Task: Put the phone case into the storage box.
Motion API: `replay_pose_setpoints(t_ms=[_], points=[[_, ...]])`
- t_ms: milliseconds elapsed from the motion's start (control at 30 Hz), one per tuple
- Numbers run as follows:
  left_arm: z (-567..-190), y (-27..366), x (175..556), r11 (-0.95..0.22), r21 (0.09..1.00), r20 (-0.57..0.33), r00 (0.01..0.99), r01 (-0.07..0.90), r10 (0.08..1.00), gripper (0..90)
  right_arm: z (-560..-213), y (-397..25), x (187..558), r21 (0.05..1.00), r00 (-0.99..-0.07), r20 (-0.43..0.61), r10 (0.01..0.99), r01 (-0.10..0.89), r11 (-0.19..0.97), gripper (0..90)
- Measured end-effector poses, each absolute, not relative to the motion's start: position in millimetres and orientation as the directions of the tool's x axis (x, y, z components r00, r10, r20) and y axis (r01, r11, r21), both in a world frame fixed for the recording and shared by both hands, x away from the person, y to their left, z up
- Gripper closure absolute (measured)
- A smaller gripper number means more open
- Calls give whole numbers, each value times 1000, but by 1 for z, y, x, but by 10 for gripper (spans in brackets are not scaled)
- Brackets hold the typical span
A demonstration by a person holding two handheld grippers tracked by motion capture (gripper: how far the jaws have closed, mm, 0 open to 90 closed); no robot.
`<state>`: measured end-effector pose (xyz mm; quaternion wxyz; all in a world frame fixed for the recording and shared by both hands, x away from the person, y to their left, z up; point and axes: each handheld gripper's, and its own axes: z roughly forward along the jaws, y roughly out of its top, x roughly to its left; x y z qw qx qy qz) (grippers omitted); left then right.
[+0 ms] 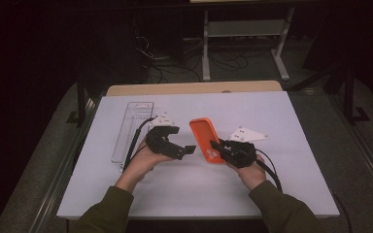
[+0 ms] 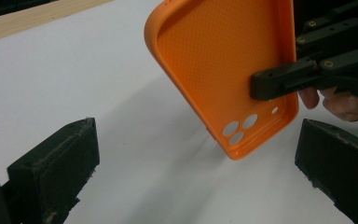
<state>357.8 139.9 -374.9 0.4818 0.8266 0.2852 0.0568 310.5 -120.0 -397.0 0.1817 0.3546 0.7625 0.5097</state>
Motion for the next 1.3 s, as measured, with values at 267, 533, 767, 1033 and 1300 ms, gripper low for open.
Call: replay_pose_setpoints(t_ms=[267, 533, 767, 1033, 1300], points=[[-376, 131, 361, -377, 828, -185, 837, 415, 515, 0, -398, -116, 309, 903, -690, 99, 717, 365, 227, 789], [-376, 123, 360, -394, 829, -173, 852, 397, 494, 0, -398, -114, 308, 903, -692, 96, 716, 363, 231, 789], [-377, 122, 361, -395, 831, -167, 851, 393, 497, 0, -398, -113, 308, 903, -697, 89, 712, 357, 237, 789], [-377, 120, 361, -374, 831, -190, 843, 411, 504, 0, -399, -110, 308, 903, -703, 89, 705, 355, 241, 789], [-375, 117, 360, -373, 836, -190, 849, 403, 493, 0, -400, -108, 307, 903, -703, 75, 707, 348, 251, 789]])
